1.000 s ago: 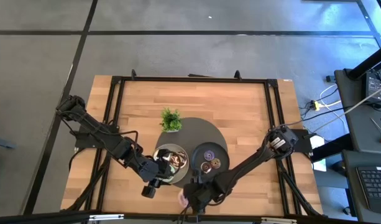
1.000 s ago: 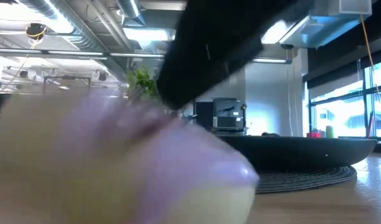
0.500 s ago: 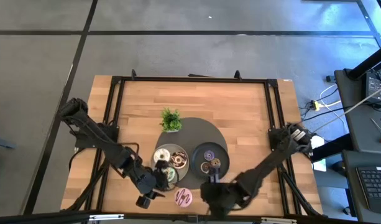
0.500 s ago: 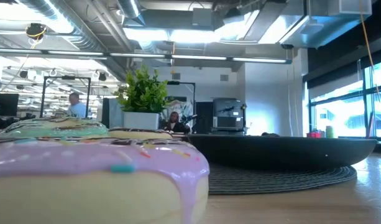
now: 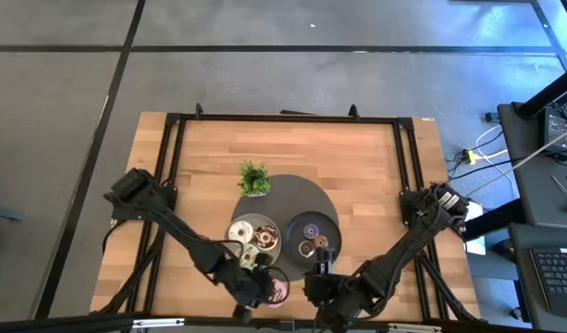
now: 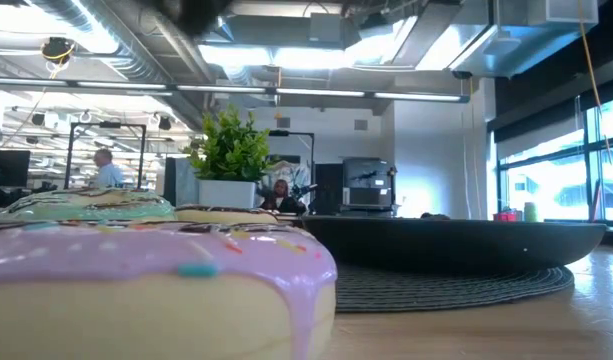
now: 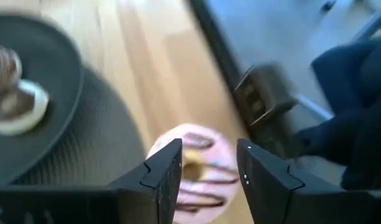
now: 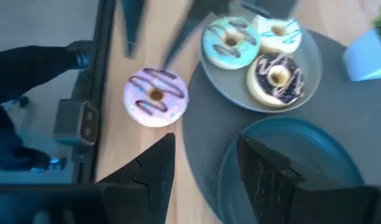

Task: Pick & Place donuts
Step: Put the large purple donut on the gray plate

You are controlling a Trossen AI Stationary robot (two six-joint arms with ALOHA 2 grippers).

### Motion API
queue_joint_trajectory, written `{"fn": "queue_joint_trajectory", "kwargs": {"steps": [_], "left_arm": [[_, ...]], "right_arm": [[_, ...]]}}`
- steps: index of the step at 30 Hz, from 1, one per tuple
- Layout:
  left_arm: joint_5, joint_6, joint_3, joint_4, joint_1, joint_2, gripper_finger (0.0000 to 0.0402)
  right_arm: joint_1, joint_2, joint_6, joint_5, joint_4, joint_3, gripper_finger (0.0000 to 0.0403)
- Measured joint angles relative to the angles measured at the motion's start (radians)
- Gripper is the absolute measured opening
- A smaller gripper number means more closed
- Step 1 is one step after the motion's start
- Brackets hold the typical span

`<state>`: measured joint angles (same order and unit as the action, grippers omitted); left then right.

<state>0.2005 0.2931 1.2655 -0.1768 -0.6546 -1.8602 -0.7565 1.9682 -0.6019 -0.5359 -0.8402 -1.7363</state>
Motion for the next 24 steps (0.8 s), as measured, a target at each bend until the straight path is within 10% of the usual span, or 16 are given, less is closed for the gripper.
{"fn": "queue_joint_trajectory", "kwargs": {"steps": [24], "left_arm": [[-0.04, -0.071, 0.001, -0.01, 0.063, -0.15, 0.0114]], "right_arm": [[-0.02, 0.0, -0.023, 0.014, -0.026, 0.0, 0.0174]]}}
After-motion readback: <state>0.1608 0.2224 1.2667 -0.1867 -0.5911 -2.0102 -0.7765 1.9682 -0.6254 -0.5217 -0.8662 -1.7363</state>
